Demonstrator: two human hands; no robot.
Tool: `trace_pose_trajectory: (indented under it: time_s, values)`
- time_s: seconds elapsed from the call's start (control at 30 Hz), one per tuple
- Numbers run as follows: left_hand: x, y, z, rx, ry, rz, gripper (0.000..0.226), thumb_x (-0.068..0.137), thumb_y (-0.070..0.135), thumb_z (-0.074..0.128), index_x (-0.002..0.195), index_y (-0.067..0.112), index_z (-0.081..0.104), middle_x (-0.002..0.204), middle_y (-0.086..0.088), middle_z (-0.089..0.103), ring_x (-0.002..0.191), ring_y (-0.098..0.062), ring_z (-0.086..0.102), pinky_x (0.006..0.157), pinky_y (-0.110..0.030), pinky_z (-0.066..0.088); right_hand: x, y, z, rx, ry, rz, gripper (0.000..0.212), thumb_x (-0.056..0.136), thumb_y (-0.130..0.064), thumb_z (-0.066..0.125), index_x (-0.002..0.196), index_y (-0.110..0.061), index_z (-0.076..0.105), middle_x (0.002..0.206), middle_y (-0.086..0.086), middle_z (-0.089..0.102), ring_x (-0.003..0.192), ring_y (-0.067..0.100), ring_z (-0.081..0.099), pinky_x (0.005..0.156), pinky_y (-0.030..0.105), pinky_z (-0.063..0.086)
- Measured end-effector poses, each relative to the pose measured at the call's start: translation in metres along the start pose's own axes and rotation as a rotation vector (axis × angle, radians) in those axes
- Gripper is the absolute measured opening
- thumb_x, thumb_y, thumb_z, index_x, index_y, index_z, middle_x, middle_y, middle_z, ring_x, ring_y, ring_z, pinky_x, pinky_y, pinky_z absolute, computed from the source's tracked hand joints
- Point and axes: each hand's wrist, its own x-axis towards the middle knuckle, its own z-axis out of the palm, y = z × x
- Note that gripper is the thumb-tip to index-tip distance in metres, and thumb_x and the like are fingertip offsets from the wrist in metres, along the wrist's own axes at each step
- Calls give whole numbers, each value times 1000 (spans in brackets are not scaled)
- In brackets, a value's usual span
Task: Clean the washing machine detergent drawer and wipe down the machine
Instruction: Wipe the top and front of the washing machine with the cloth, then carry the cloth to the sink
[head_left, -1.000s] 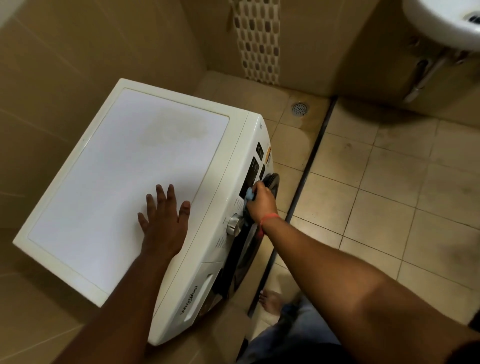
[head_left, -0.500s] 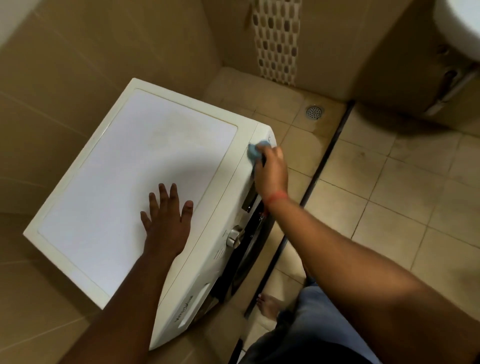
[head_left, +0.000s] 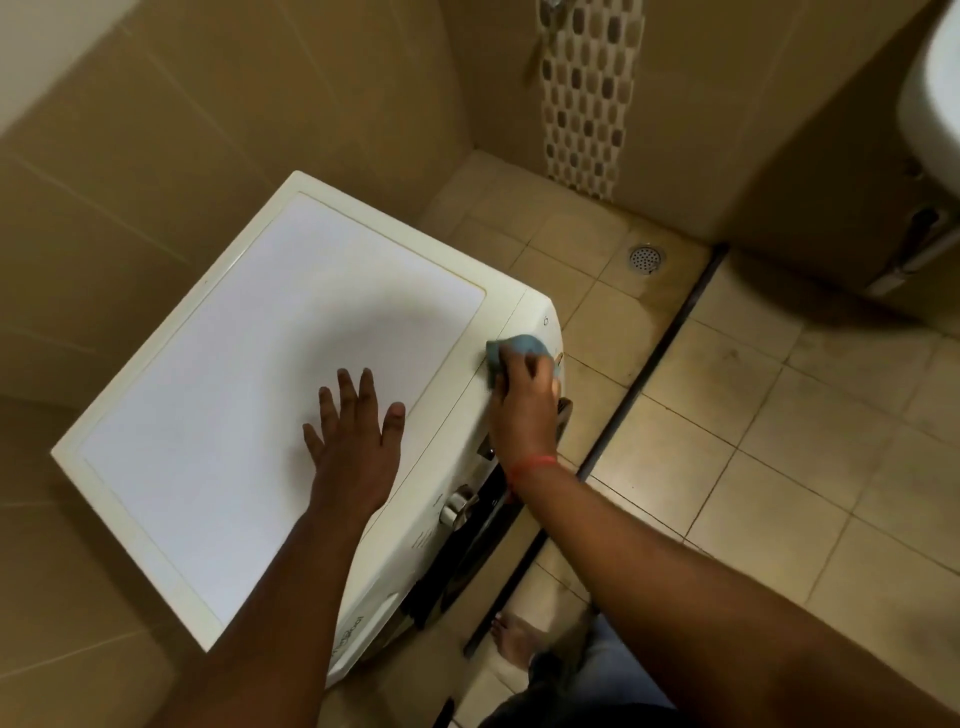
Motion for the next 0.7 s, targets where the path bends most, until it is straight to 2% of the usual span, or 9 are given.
trace_pose_trajectory:
  time_s: [0.13, 0.23, 0.33, 0.4, 0.47, 0.57, 0.63, 0.7]
  values:
    - [-1, -4, 1, 2, -8, -27, 76, 89, 62, 5, 156, 27, -1, 164, -1, -10, 151, -25, -10, 118, -55, -1, -55, -7, 14, -12, -113, -15, 38, 90, -2, 56, 123, -21, 57, 129, 10, 41, 116, 30, 43, 92, 37, 51]
    - [-5, -4, 0, 19, -7, -13, 77, 88, 62, 5, 156, 25, 0, 164, -3, -9, 151, -27, -8, 119, -55, 1, -86, -17, 17, -46, -213, 2, 45, 88, 0, 54, 126, -24, 54, 130, 12, 41, 117, 32, 41, 93, 44, 49]
    - [-11, -3, -2, 38, -6, 22, 79, 87, 62, 4, 156, 25, 0, 164, -4, -9, 151, -27, -8, 118, -55, 1, -114, -26, 21, -99, -283, -27, 49, 86, 5, 57, 126, -25, 55, 133, 11, 38, 124, 35, 35, 100, 42, 47]
    - [-16, -3, -4, 46, -6, 52, 79, 86, 62, 4, 156, 25, -1, 164, -3, -9, 151, -27, -8, 118, -56, 1, -122, -31, 19, -114, -294, -57, 40, 88, 0, 61, 120, -23, 58, 127, 9, 41, 120, 32, 40, 97, 36, 47]
    - [-20, -6, -6, 40, -7, 80, 79, 86, 62, 3, 156, 25, 0, 164, -3, -8, 151, -28, -7, 118, -57, 2, -116, -32, 8, -43, -324, -54, 23, 92, -7, 57, 111, -18, 62, 113, 7, 45, 106, 30, 50, 88, 31, 47]
    - [-26, -10, -9, 17, 1, 136, 78, 88, 62, 4, 156, 24, 5, 165, -4, -4, 151, -29, -4, 117, -59, 5, -102, -28, -21, 264, -390, 142, 20, 95, -10, 51, 106, -21, 64, 107, 7, 58, 97, 26, 61, 86, 32, 51]
    - [-27, -10, -9, 4, 5, 145, 76, 91, 60, 6, 156, 23, 7, 165, -5, -1, 151, -30, -3, 117, -59, 5, -100, -25, -42, 663, -369, 423, 23, 96, -8, 49, 101, -24, 64, 106, 11, 66, 95, 28, 67, 88, 42, 56]
    - [-29, -5, -9, -2, 0, 151, 71, 96, 58, 10, 156, 22, 7, 165, -5, -1, 151, -29, -3, 118, -57, 4, -101, -17, -62, 1050, -323, 640, 23, 96, -4, 45, 99, -16, 65, 107, 16, 66, 97, 31, 66, 91, 46, 54]
